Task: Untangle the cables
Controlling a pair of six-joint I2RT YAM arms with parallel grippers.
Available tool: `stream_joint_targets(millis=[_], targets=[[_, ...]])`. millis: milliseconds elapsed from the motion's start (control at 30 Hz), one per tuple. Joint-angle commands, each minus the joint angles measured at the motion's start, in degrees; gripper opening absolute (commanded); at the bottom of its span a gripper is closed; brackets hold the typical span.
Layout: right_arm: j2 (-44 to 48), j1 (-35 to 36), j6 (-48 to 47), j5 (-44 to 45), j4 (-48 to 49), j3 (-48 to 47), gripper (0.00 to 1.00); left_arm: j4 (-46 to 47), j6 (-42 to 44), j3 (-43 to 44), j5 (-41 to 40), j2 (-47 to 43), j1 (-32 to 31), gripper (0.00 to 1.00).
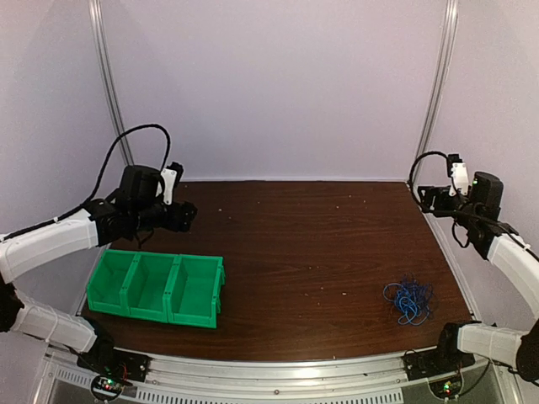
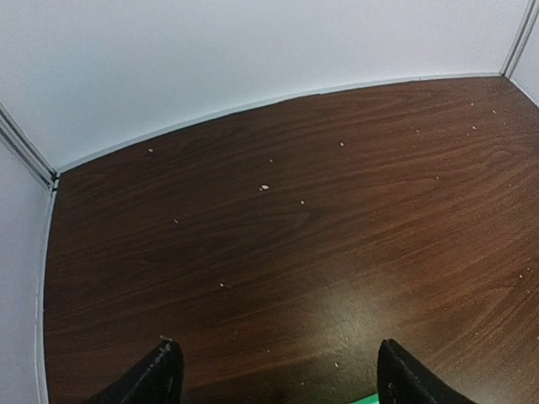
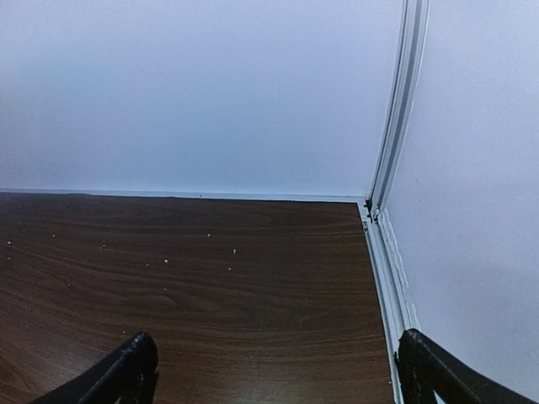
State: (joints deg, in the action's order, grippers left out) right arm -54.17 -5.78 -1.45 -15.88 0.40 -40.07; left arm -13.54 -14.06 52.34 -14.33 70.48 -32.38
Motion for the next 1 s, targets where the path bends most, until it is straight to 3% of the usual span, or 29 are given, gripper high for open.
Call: stream_joint_targets(millis=[0,500,700,967], targets=[[0.82,0.34,-1.94,-0.29,3.26,1.58,1.00,-4.14,-4.94,-0.87,6.21,-1.65,-3.12,0.80],[1.22,-0.06,-9.60,-9.12,2.36,2.50,1.00,-15.70,-28.08,-2.71,6.52,3.71,-21.61,0.79],[2.02,-0.34,-10.91,-10.15,2.76,3.11,1.00,-16.02,-31.30,-1.33,5.18,8.64,-23.34,0.78],[2.42,-0.43,-11.43,-11.40,3.15,3.69,1.00,-15.54,-29.51,4.27,3.88,18.05,-23.33,0.81]])
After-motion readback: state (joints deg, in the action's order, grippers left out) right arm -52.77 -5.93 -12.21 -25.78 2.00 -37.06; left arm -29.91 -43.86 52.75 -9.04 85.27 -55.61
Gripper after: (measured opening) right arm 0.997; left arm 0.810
